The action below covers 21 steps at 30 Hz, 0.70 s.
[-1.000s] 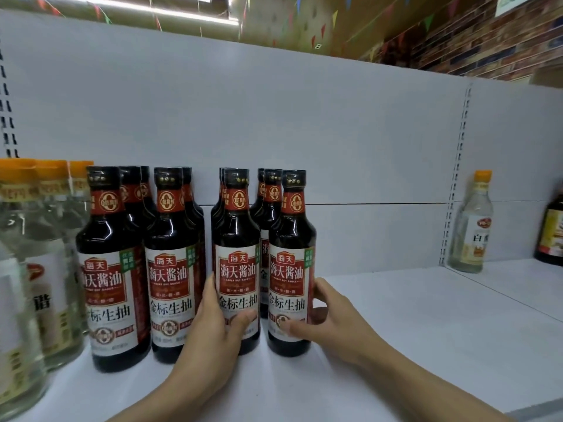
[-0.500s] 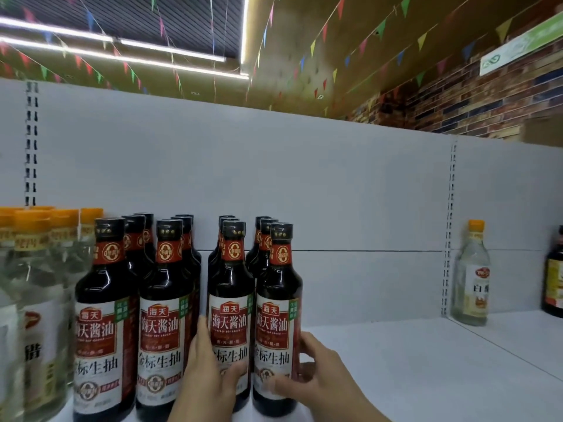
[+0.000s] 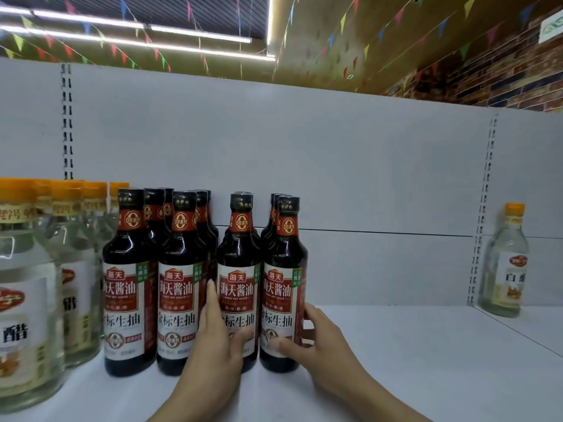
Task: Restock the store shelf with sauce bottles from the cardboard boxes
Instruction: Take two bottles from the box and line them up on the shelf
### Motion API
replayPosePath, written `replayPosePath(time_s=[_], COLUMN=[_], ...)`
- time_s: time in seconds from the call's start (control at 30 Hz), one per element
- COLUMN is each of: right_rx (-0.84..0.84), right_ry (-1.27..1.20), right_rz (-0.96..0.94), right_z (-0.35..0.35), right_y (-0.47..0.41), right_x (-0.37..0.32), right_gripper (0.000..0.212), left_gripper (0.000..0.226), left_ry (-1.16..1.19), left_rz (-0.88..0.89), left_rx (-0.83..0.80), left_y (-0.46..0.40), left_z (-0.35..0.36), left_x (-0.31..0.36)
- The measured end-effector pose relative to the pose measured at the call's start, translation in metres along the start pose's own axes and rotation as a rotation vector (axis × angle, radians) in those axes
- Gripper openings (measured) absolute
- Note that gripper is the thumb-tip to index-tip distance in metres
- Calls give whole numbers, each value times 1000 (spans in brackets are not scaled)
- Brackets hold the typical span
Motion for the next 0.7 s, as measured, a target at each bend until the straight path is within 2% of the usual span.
replayPosePath(time_s=[0.2, 0.33, 0.47, 0.57, 0.7], right_rx=[-9, -8, -56, -50, 7], right_ry=[-13, 104, 231, 248, 210], right_rz=[28, 35, 105, 88, 11], right_z=[3, -2, -11, -9, 12], right_y=[-1, 11, 47, 72, 103], right_x=[7, -7, -37, -63, -112], right_gripper=[51, 52, 54, 30, 29], left_gripper=[89, 86, 71, 54, 44], left_ry=[-9, -123, -194, -111, -56], left_rz=[-26, -98, -182, -82, 51], left_rx=[-22, -81, -100, -128, -192], left_y=[1, -3, 2, 25, 76], left_z=[-4, -4, -12, -19, -50], left_x=[0, 0, 9, 35, 66])
Point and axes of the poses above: each hand's wrist, its own y-axis away from the middle knuckle, its own z-axis out of the palm, x = y × z, the point moved 10 cm from there along -y, towards the middle knuckle, and after that the axes turned 10 degrees about y, right-handed, at the moved point
